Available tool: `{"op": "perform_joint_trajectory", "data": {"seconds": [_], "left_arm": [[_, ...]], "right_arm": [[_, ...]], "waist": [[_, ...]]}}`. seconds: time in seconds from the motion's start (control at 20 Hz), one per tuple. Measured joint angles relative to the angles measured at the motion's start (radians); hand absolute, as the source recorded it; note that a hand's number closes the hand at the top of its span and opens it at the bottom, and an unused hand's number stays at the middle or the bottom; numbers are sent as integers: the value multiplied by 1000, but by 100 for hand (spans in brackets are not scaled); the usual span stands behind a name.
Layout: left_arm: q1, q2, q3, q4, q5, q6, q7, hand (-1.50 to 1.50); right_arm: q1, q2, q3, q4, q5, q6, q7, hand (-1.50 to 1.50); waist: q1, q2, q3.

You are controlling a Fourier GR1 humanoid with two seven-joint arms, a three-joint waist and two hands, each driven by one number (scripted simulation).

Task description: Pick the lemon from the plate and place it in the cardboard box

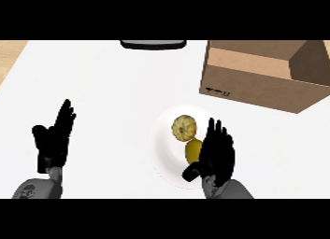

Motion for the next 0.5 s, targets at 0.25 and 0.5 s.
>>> {"op": "perform_joint_trajectory", "data": {"seconds": [0.25,0.5], "left_arm": [[10,-4,8,13,-2,-11,-20,0],[-9,-12,21,28,-12,-11,-20,0]], "right_arm": [[-19,1,-10,57,-17,-38,-20,-150],[-59,3,-4,108,-20,-75,-49,150]], "waist": [[-1,0,0],[-3,0,0]]}}
